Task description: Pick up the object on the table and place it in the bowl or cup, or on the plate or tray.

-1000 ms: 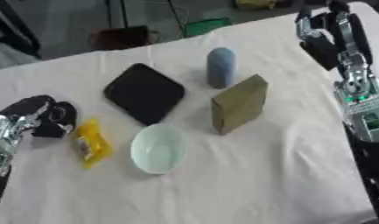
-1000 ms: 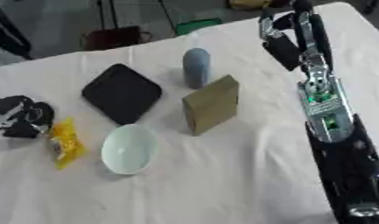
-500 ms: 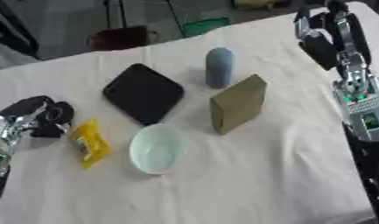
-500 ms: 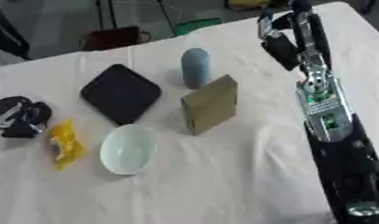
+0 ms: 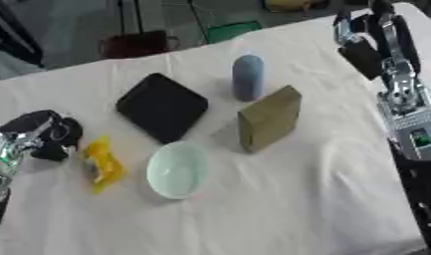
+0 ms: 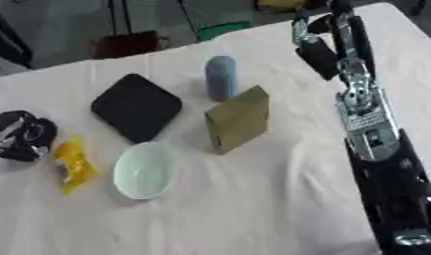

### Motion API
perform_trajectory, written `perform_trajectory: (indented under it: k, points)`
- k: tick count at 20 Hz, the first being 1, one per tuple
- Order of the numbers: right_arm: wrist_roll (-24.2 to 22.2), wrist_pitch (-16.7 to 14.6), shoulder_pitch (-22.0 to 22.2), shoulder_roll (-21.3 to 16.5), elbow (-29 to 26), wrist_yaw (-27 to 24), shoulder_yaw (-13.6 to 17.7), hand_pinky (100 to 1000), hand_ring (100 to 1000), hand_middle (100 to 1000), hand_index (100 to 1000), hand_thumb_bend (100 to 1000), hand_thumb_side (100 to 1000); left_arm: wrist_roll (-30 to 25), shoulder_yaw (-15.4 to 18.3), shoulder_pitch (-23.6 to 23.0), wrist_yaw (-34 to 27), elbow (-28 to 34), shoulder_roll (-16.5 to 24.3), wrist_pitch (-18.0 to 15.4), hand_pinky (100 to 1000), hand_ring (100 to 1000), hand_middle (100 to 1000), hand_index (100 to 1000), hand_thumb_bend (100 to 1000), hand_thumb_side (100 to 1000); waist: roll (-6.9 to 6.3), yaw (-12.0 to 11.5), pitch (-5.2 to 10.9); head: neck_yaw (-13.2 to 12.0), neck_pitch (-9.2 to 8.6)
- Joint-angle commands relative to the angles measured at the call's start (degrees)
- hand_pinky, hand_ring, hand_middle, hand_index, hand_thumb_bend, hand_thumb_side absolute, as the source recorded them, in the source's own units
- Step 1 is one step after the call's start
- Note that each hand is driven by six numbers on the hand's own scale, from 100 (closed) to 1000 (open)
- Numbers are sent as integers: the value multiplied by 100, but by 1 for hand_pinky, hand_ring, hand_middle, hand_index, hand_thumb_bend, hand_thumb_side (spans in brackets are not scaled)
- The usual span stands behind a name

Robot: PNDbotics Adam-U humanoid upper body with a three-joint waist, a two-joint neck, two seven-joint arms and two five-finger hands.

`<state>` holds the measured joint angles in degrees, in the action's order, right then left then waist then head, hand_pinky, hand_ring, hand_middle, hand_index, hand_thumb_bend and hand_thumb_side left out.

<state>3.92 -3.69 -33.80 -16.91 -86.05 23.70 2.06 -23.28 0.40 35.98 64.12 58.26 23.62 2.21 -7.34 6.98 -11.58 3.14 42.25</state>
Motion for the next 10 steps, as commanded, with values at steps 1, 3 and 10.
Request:
perform_trajectory:
  k: [1,3,10]
  points:
    - [-1,-14,-106,-46,-76,5,20,693,588,805,858,100,597,203,94,87,-121,194,130,70,942,861,832,466,100,279,45,-2,101,23,-66]
    - [0,-14,-108,-43,-77,7,20,693,588,805,858,100,597,241,97,96,-191,274,136,111,942,861,832,466,100,279,47,2,102,26,-67]
    - [-16,-22,-117,-17,-79,12,3,693,588,805,858,100,596,200,-69,407,-366,839,112,-27,940,863,834,463,100,289,55,57,122,24,-74]
